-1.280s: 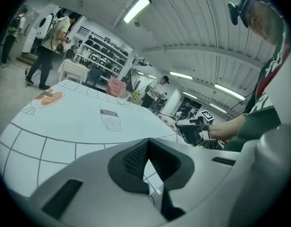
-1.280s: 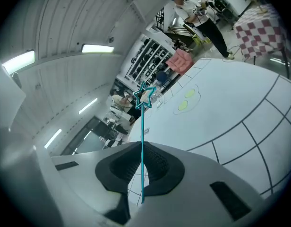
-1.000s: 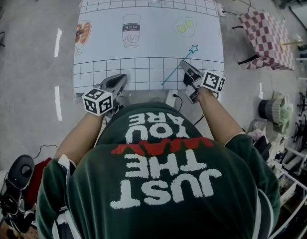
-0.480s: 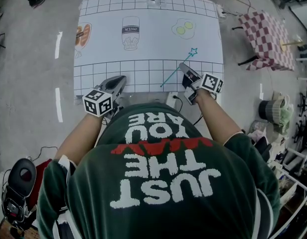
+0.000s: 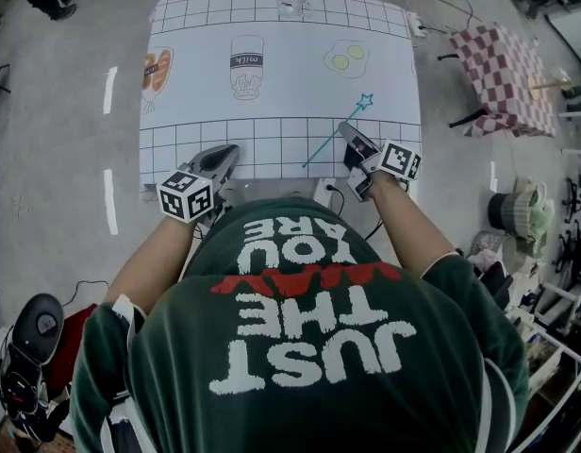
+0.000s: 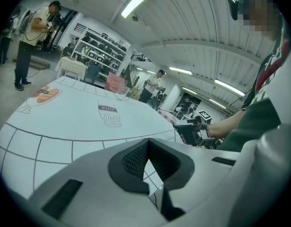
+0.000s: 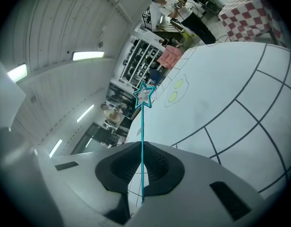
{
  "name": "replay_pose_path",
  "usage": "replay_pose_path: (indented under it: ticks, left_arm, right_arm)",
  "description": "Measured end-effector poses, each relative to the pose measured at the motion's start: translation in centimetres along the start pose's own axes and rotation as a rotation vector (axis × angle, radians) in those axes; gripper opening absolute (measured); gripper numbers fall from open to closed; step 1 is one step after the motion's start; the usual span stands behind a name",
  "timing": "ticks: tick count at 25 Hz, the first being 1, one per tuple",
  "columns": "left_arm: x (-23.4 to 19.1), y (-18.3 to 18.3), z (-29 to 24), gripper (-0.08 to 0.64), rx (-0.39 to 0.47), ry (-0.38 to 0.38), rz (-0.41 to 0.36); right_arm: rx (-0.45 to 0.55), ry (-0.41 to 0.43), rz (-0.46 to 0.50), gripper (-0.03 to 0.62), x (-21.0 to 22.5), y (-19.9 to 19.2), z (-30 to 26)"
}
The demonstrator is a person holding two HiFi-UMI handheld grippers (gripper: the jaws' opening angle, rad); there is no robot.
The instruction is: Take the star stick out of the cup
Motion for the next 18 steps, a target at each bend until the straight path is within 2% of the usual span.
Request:
replay_pose_path:
  ticks: [18]
  left_arm:
    - [0.06, 0.26, -0.02, 0.009, 0.007, -0.002, -0.003]
  right_arm:
    - [0.000, 0.004, 0.013, 0.043, -0.13, 0.33, -0.19]
Point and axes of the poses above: the fingertips, and each gripper's own axes: z backward along the fingers, x to its right, y out of its top, the point moved 1 cm from there along z, backward along the fingers, and after that the axes turned 9 degrees about z, right-handed, at the moved point
